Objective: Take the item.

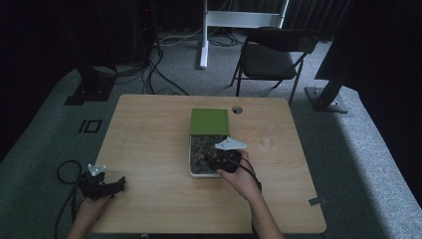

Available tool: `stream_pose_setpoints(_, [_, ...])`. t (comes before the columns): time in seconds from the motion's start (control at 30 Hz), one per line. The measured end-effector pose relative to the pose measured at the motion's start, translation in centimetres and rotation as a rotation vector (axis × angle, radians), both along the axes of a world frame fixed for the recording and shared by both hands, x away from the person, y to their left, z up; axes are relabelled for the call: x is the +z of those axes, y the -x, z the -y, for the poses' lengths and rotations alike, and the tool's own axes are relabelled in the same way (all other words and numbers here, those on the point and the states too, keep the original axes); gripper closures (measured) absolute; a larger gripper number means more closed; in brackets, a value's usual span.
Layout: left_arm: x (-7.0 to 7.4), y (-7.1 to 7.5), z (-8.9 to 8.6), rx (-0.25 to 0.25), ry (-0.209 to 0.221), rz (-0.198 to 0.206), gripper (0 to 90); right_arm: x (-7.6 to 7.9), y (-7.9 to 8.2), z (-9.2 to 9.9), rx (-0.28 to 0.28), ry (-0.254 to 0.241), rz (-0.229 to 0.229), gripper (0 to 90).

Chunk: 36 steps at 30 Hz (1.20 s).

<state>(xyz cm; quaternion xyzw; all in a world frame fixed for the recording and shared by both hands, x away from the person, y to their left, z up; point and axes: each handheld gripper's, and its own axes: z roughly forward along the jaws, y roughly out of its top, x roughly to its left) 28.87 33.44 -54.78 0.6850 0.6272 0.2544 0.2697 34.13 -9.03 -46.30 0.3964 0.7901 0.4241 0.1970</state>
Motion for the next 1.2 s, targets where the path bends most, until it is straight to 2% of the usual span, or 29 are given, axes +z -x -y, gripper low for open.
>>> stream_pose_setpoints(0.2, [0.0, 0.0, 0.0, 0.000, 0.000, 0.000, 0.3, -0.3, -0.2, -0.3, 0.005, 0.010, -0.011, 54.3])
stream_pose_setpoints(0.33, [0.0, 0.0, 0.0, 0.000, 0.000, 0.000, 0.3, -0.4, -0.3, -0.4, 0.029, 0.038, -0.019, 62.1])
stream_pose_setpoints(0.47, [0.0, 0.0, 0.0, 0.000, 0.000, 0.000, 0.3, -0.5, -0.3, -0.4, 0.055, 0.047, -0.019, 67.5])
stream_pose_setpoints(0.5, [0.0, 0.0, 0.0, 0.000, 0.000, 0.000, 0.3, -0.4, -0.3, -0.3, 0.057, 0.040, -0.013, 71.6])
stream_pose_setpoints(0.83, [0.0, 0.0, 0.0, 0.000, 0.000, 0.000, 0.3, 0.6, -0.2, 0.4, 0.060, -0.032, 0.003, 74.3])
stream_pose_setpoints(1.2, [0.0, 0.0, 0.0, 0.000, -0.001, 0.000, 0.3, 2.6, 0.1, 1.2, 0.065, -0.048, 0.038, 75.3])
